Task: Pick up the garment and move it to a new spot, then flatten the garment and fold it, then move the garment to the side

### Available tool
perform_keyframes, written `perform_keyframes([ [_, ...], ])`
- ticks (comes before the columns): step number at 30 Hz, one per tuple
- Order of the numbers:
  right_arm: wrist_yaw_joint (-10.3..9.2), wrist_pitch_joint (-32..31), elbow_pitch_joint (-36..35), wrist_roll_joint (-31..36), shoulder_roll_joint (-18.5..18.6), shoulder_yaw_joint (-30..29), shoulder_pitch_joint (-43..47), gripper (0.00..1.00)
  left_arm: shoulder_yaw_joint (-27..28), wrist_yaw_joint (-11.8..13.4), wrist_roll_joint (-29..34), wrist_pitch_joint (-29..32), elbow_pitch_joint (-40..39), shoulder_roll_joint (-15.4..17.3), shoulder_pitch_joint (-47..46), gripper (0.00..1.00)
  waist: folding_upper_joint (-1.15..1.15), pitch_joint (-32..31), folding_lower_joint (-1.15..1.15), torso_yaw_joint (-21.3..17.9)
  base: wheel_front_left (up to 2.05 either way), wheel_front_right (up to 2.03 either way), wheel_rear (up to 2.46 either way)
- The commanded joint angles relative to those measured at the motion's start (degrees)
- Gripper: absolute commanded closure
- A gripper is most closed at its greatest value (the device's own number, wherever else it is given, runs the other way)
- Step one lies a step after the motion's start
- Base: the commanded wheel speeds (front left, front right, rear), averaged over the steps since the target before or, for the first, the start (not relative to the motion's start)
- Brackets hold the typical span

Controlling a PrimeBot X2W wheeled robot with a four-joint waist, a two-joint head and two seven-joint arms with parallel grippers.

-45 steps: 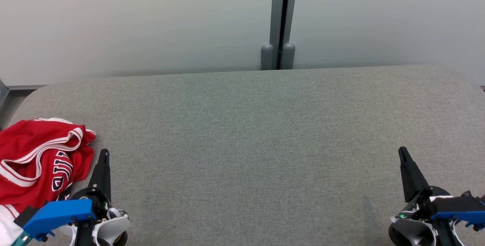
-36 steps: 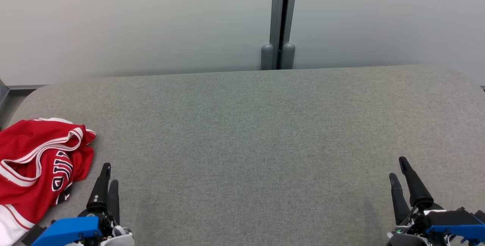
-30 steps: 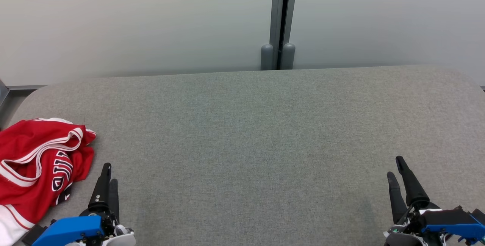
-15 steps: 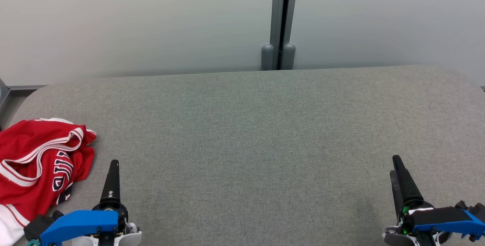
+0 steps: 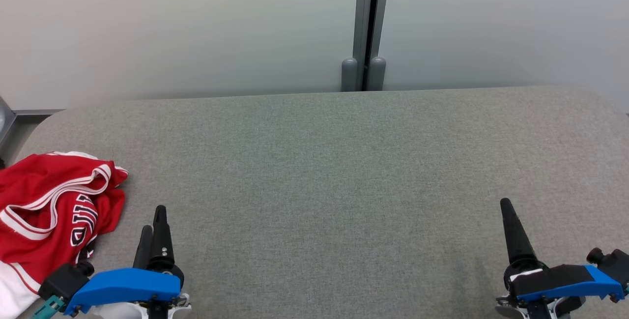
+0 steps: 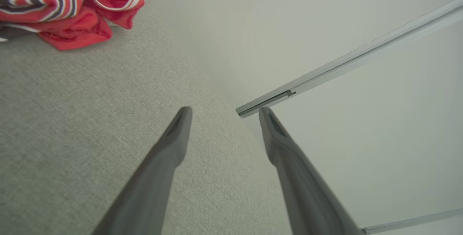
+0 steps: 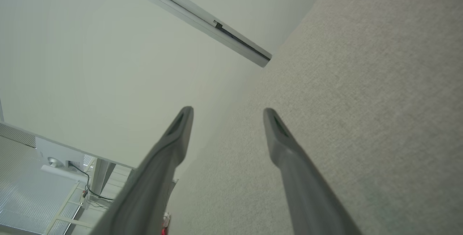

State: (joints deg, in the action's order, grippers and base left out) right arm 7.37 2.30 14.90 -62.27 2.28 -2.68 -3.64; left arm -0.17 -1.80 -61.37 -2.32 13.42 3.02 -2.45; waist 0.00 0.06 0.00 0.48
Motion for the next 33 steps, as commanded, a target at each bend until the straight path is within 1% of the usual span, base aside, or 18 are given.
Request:
perform_keyframes([
  [1,0.08,0.77,-0.94,3.37,0.38,0.23,-1.03,0.0,-0.5,0.36,2.87,-0.77,-0.64,0.45,-0.62,0.0,0.0,0.01,0.0,0.05,0.0,0.0,0.0],
  [7,0.09,2.0,-0.5,9.53,0.43,0.26,-1.15,0.0,-1.76,1.21,8.71,-1.99,-0.1,0.77,-0.62,0.0,0.0,-0.03,0.0,0.16,0.0,0.0,0.0],
  [16,0.1,3.62,-1.05,17.17,0.49,0.77,-1.4,0.0,-3.31,1.69,15.89,-3.61,0.77,1.27,-0.29,0.0,0.0,-0.13,0.0,0.33,0.0,0.0,0.0],
  [33,0.12,6.4,-0.65,27.48,0.59,1.44,-1.4,0.0,-5.57,2.94,28.58,-6.37,0.92,2.18,0.31,0.0,0.0,-0.1,0.0,0.69,0.0,0.0,0.0],
])
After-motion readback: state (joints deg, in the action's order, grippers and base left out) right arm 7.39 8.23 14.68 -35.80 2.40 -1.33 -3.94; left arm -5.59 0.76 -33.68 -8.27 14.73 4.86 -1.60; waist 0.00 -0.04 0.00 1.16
